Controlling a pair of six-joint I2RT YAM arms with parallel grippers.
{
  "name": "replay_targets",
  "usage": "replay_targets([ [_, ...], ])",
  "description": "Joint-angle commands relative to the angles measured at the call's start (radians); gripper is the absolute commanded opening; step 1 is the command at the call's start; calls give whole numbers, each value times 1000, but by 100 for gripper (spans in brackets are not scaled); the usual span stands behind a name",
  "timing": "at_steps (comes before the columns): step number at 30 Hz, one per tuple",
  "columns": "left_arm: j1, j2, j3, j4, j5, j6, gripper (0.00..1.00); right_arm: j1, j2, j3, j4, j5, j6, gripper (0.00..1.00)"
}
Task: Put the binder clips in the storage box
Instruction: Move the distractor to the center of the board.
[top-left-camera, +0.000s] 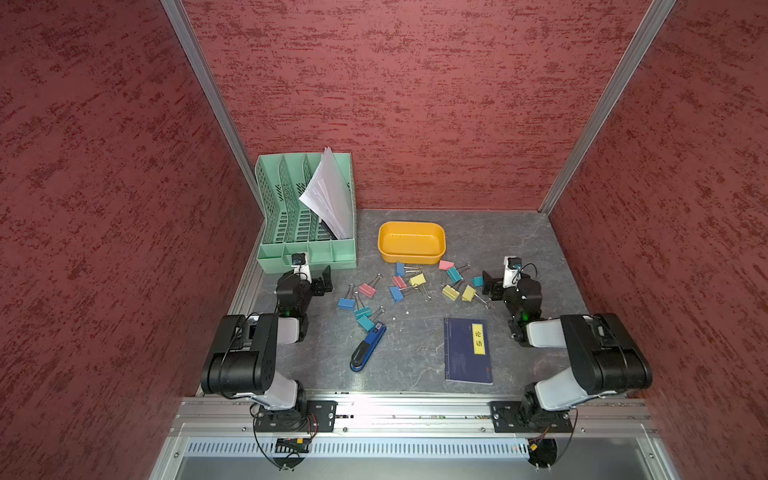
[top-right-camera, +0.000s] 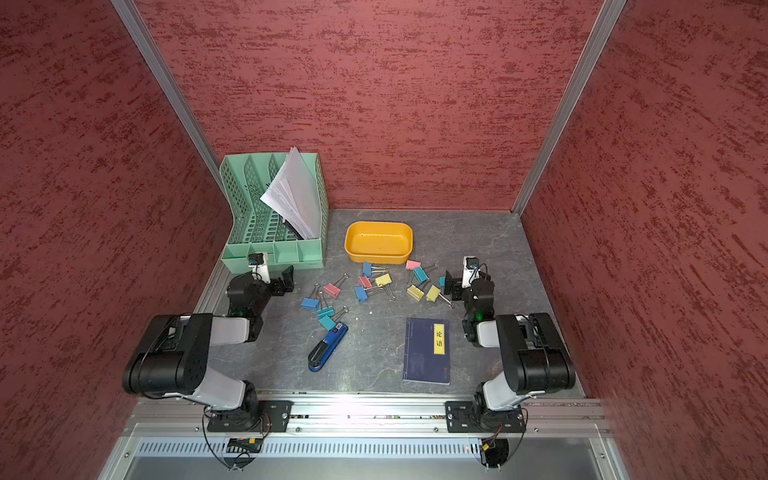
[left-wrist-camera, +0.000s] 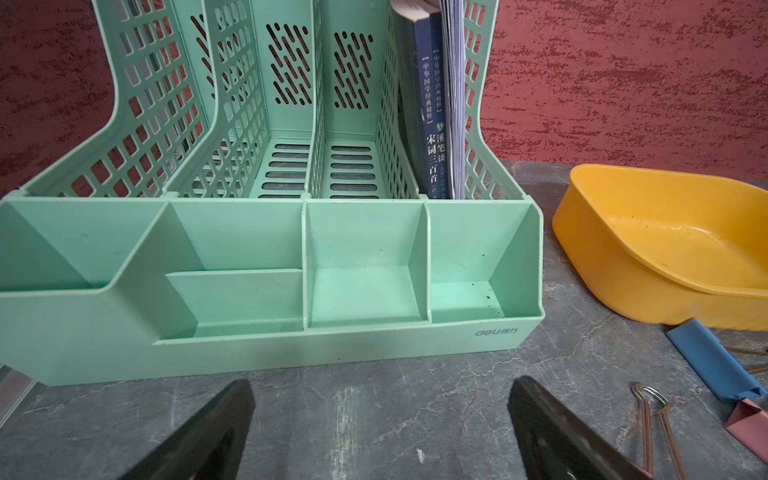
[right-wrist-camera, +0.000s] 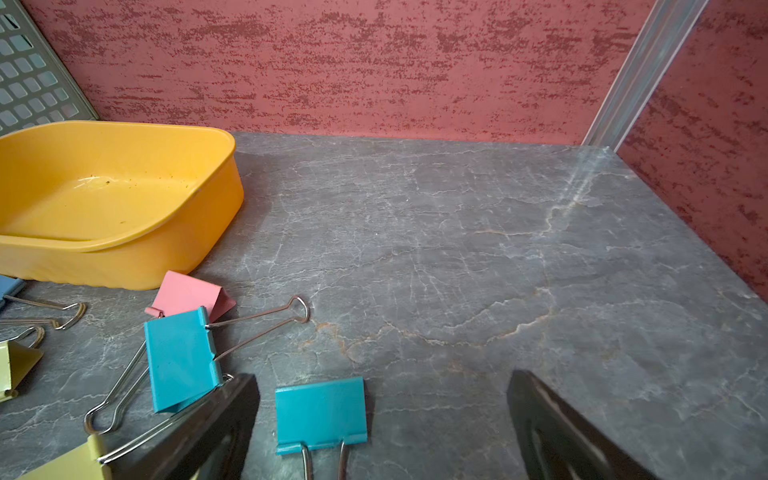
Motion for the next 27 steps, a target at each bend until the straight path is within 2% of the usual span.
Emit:
replay_targets([
  [1,-2,12,16,14,14,-5,100,8,7,26,35,18,-8,98],
  [13,5,11,14,19,28,-8,100,8,1,19,49,48,1,98],
  [14,6,-6,22,-9,19,-11,100,7,-33,23,23,108,25,98],
  [15,4,-41,32,-59,10,-11,100,9,-90,47,-80,152,38,98],
  [17,-19,-161,94,-274,-9,12,100,23,-253,138,-336,211,53,99],
  [19,-90,-262,171,-429,-101,3,100,31,-392,247,-581,189,128,98],
  [20,-148,-312,211,-502,-123,6,100,41,-453,315,-714,161,193,94],
  [21,-219,-347,248,-565,-189,10,100,57,-488,376,-834,140,249,87],
  [23,-408,-380,367,-767,-314,17,92,98,-526,494,-1055,54,368,65],
  [24,-517,-377,436,-884,-387,14,85,133,-524,542,-1161,-9,418,52],
  [25,-623,-366,496,-991,-455,-19,72,180,-515,576,-1254,-52,474,37],
  [26,-705,-353,544,-1075,-474,-60,64,229,-506,586,-1312,-85,515,29],
  [27,-793,-337,582,-1161,-483,-122,55,307,-493,581,-1356,-112,553,25],
])
